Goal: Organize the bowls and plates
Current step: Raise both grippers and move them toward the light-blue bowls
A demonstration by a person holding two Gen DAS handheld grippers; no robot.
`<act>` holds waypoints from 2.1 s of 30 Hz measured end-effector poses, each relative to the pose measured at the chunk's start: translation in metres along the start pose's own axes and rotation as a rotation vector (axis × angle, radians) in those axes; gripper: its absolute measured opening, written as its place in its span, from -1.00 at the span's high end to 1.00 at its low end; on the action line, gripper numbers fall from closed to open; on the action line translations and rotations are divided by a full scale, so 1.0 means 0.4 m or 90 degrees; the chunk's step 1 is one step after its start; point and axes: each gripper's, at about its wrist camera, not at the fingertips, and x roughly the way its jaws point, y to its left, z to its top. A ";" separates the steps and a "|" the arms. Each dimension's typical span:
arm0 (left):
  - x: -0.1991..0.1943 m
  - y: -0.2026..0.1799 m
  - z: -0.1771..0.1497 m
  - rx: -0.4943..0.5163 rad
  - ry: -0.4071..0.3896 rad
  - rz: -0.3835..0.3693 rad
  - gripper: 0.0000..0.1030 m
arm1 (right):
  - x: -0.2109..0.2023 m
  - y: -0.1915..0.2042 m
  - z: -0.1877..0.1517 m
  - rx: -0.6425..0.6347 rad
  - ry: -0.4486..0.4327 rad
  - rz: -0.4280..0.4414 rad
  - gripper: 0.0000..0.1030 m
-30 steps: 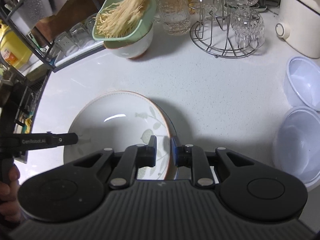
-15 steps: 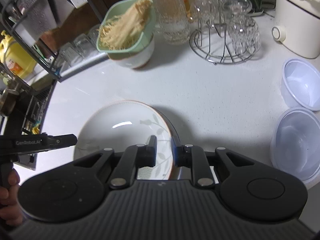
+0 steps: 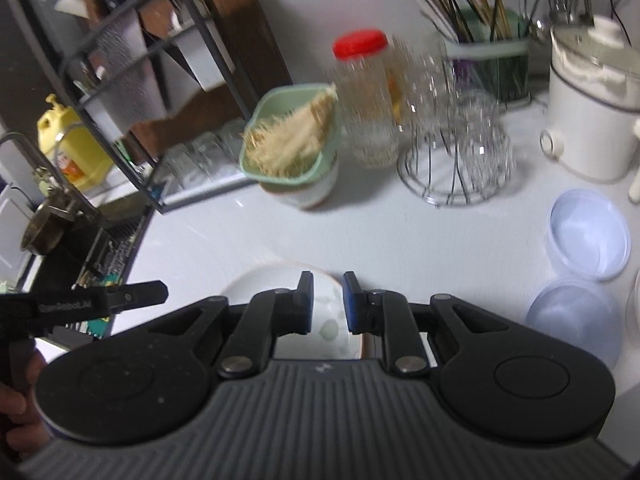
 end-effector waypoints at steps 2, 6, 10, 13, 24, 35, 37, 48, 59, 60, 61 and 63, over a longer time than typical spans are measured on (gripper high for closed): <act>-0.013 -0.024 -0.015 -0.013 -0.005 -0.002 0.63 | -0.021 -0.016 0.007 0.005 -0.006 0.014 0.62; -0.050 -0.070 -0.048 -0.005 -0.029 0.014 0.63 | -0.063 -0.032 0.002 -0.019 -0.022 0.027 0.62; -0.085 -0.097 -0.081 -0.010 -0.046 0.039 0.63 | -0.105 -0.044 -0.008 -0.047 -0.050 0.043 0.62; -0.108 -0.116 -0.100 -0.023 -0.059 0.044 0.63 | -0.135 -0.060 -0.016 -0.061 -0.067 0.045 0.62; -0.106 -0.222 -0.223 -0.048 -0.046 0.064 0.61 | -0.211 -0.159 -0.088 -0.075 -0.068 0.050 0.62; -0.074 -0.350 -0.288 -0.031 -0.028 0.037 0.42 | -0.277 -0.271 -0.133 -0.079 -0.064 0.023 0.63; -0.069 -0.371 -0.292 -0.017 -0.024 0.034 0.36 | -0.287 -0.291 -0.137 -0.070 -0.069 0.016 0.63; 0.010 -0.460 -0.268 0.078 0.008 -0.006 0.12 | -0.290 -0.373 -0.180 -0.032 -0.080 -0.041 0.62; 0.107 -0.522 -0.256 0.166 0.040 -0.030 -0.17 | -0.279 -0.434 -0.214 0.052 -0.083 -0.075 0.06; 0.113 -0.524 -0.254 0.172 0.044 -0.030 -0.17 | -0.278 -0.435 -0.217 0.054 -0.084 -0.072 -0.03; 0.117 -0.526 -0.253 0.177 0.043 -0.031 -0.17 | -0.277 -0.434 -0.219 0.054 -0.082 -0.071 -0.02; 0.122 -0.525 -0.249 0.182 0.041 -0.034 -0.17 | -0.271 -0.431 -0.224 0.053 -0.074 -0.068 -0.02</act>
